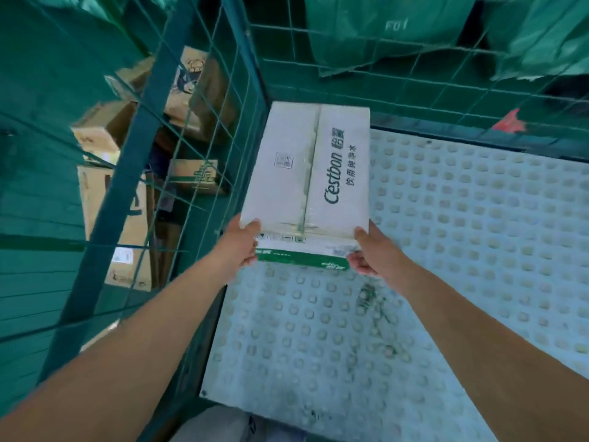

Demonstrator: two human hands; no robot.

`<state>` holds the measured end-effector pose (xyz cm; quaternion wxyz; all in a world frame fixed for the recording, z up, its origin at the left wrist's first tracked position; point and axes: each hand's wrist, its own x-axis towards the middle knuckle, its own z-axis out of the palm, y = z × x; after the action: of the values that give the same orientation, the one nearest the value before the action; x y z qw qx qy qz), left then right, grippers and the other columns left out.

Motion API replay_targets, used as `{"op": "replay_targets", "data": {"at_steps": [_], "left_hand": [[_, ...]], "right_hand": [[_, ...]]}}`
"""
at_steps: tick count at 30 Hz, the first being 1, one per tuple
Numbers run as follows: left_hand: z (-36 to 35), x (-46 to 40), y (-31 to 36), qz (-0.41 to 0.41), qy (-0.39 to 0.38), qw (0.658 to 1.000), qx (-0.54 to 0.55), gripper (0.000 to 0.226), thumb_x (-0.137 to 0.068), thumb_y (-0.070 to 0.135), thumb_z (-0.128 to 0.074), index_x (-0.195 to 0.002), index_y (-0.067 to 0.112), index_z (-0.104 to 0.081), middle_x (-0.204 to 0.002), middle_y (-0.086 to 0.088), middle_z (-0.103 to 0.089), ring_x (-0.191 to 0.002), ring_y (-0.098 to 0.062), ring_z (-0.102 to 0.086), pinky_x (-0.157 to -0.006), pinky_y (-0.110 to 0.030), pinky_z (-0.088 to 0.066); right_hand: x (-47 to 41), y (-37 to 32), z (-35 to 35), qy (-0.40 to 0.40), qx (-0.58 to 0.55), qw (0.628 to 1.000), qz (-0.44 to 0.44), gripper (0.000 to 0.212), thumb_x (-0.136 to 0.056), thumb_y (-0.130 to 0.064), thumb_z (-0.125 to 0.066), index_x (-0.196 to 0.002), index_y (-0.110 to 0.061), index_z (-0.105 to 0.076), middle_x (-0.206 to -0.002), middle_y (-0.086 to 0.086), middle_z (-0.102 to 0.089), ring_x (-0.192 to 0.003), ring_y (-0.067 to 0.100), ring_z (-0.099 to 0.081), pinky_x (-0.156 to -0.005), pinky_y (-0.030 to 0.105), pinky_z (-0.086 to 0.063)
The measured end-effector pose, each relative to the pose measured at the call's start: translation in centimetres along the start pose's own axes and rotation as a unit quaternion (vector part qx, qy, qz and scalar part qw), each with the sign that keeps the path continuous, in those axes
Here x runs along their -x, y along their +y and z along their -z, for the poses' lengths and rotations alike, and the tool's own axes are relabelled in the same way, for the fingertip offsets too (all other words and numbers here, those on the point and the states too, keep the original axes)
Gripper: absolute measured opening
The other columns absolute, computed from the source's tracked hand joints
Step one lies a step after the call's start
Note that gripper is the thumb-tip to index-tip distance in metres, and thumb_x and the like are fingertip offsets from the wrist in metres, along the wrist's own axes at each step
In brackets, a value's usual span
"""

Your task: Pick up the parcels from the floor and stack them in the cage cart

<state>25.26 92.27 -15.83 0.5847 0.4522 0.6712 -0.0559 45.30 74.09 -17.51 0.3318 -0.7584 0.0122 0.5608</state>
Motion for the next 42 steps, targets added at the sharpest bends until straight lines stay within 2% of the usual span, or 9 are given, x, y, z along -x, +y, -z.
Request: {"op": "replay_targets", "data": {"at_steps": [3, 7, 11, 16, 19, 24, 28, 35, 42], "left_hand": [[0.4, -4.6, -0.2, 0.005, -0.004, 0.999, 0.050, 0.036, -0.107, 0.031, -0.051, -0.143, 0.032, -0.044, -0.085, -0.004, -0.060, -0.065, -0.016, -0.053, -0.062, -0.031, -0.047], [0.3, -8.9, -1.2, 0.018, 0.007, 0.997, 0.071, 0.042, -0.107, 0.026, -0.048, -0.147, 0.033, -0.038, -0.096, -0.005, -0.063, -0.080, -0.018, -0.062, -0.067, -0.033, -0.051], [-0.1, -11.2, -1.5, 0.018, 0.008, 0.996, 0.086, 0.062, -0.104, 0.025, -0.056, -0.156, 0.038, -0.024, -0.118, -0.004, -0.064, -0.093, -0.017, -0.065, -0.070, -0.032, -0.053], [-0.6, -13.1, -0.3, -0.051, -0.001, 0.997, 0.065, 0.081, -0.105, 0.033, -0.056, -0.155, 0.059, 0.001, -0.126, 0.004, -0.056, -0.115, -0.020, -0.061, -0.110, -0.048, -0.047], [-1.2, -13.8, 0.8, -0.058, -0.026, 0.998, 0.022, 0.082, -0.101, 0.042, -0.059, -0.149, 0.070, 0.002, -0.154, 0.007, -0.041, -0.134, -0.024, -0.050, -0.117, -0.056, -0.037], [-1.9, -14.4, 1.6, -0.073, -0.038, 0.997, -0.009, 0.079, -0.103, 0.043, -0.056, -0.151, 0.068, 0.002, -0.167, 0.012, -0.017, -0.143, -0.029, -0.044, -0.116, -0.054, -0.037], [-1.5, -14.3, 1.6, -0.075, -0.032, 0.996, 0.022, 0.082, -0.101, 0.045, -0.059, -0.152, 0.065, 0.002, -0.168, 0.006, -0.023, -0.142, -0.032, -0.046, -0.114, -0.053, -0.035], [-1.7, -8.2, -1.0, -0.069, -0.048, 0.996, 0.038, 0.068, -0.105, 0.031, -0.053, -0.160, 0.045, -0.015, -0.150, 0.010, -0.044, -0.128, -0.014, -0.048, -0.115, -0.043, -0.037], [-2.7, 5.5, -4.3, -0.049, -0.012, 0.986, 0.157, 0.068, -0.105, 0.028, -0.057, -0.161, 0.034, -0.021, -0.155, -0.006, -0.045, -0.135, -0.029, -0.051, -0.104, -0.046, -0.048]], "right_hand": [[-3.9, 0.1, -2.5, -0.003, 0.001, 1.000, 0.017, 0.048, -0.111, -0.040, -0.038, -0.158, -0.045, -0.029, -0.110, 0.017, -0.071, -0.075, 0.018, -0.063, -0.059, 0.024, -0.053], [-7.5, 0.9, -5.4, 0.002, 0.016, 0.999, 0.028, 0.050, -0.113, -0.034, -0.034, -0.159, -0.048, -0.021, -0.092, 0.007, -0.061, -0.071, 0.019, -0.057, -0.060, 0.028, -0.045], [-9.8, 1.1, -7.4, 0.009, 0.022, 0.999, 0.033, 0.054, -0.113, -0.029, -0.032, -0.161, -0.047, -0.016, -0.118, 0.003, -0.050, -0.068, 0.016, -0.057, -0.057, 0.025, -0.047], [-12.6, -1.0, -9.2, 0.045, -0.029, 0.996, 0.069, 0.053, -0.113, -0.027, -0.032, -0.162, -0.043, -0.020, -0.118, 0.002, -0.044, -0.067, 0.012, -0.055, -0.062, 0.025, -0.048], [-13.3, -2.3, -9.9, 0.045, -0.069, 0.995, 0.064, 0.053, -0.113, -0.026, -0.031, -0.162, -0.043, -0.020, -0.117, 0.003, -0.046, -0.067, 0.011, -0.055, -0.061, 0.024, -0.047], [-13.7, -3.3, -10.7, 0.069, -0.114, 0.989, 0.062, 0.052, -0.113, -0.026, -0.031, -0.162, -0.039, -0.019, -0.120, 0.004, -0.056, -0.073, 0.011, -0.058, -0.064, 0.024, -0.048], [-13.3, -3.1, -10.5, 0.068, -0.153, 0.985, 0.038, 0.049, -0.112, -0.026, -0.038, -0.160, -0.028, -0.027, -0.094, 0.001, -0.057, -0.076, 0.013, -0.061, -0.066, 0.024, -0.051], [-6.6, -2.2, -8.2, 0.037, -0.178, 0.983, -0.019, 0.060, -0.107, -0.036, -0.054, -0.160, -0.024, -0.029, -0.113, 0.005, -0.063, -0.095, 0.018, -0.066, -0.080, 0.030, -0.058], [4.3, -2.6, -7.3, -0.009, -0.106, 0.994, -0.023, 0.031, -0.109, -0.029, -0.048, -0.137, -0.016, -0.051, -0.104, 0.007, -0.063, -0.079, 0.015, -0.061, -0.071, 0.027, -0.053]]}}
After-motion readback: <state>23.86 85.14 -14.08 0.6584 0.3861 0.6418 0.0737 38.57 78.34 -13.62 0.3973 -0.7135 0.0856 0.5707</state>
